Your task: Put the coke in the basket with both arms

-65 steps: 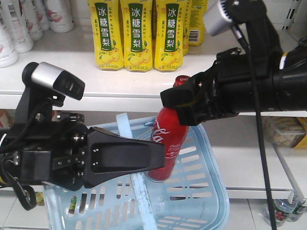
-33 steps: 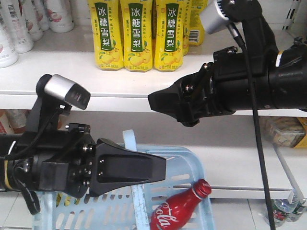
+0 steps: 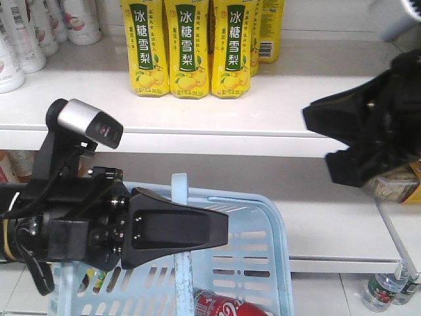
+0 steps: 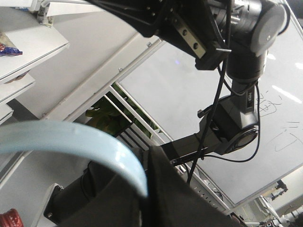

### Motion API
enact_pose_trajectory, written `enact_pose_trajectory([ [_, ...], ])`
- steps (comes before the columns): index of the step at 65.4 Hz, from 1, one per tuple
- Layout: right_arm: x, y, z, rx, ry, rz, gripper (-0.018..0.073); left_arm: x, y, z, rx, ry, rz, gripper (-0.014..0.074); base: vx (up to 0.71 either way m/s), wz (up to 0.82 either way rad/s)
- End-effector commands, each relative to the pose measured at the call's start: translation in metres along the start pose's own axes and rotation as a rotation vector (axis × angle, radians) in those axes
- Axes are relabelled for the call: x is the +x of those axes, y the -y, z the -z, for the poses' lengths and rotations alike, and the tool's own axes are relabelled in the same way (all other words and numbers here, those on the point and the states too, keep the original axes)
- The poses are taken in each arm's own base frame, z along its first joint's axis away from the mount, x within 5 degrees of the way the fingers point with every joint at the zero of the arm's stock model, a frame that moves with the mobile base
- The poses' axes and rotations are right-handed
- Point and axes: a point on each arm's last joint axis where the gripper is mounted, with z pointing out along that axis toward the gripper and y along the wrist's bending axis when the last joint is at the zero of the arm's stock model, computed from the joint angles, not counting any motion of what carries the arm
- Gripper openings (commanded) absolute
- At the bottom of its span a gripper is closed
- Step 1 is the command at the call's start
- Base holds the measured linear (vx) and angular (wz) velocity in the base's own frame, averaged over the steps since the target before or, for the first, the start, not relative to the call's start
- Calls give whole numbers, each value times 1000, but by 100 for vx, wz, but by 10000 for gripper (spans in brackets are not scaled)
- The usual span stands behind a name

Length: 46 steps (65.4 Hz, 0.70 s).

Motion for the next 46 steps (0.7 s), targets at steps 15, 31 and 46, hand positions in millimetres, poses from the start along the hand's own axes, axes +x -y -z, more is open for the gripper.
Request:
enact_pose_trajectory([
  [15,94,-5,13,123,129,-36,-6,-6,40,5,276,10,-43,-6,0,0],
  [31,181,-12,-2,164,90,3,-5,-6,40,5,276,10,-43,-6,0,0],
  [46,193,-14,0,171,93,10,-5,-6,40,5,276,10,-43,-6,0,0],
])
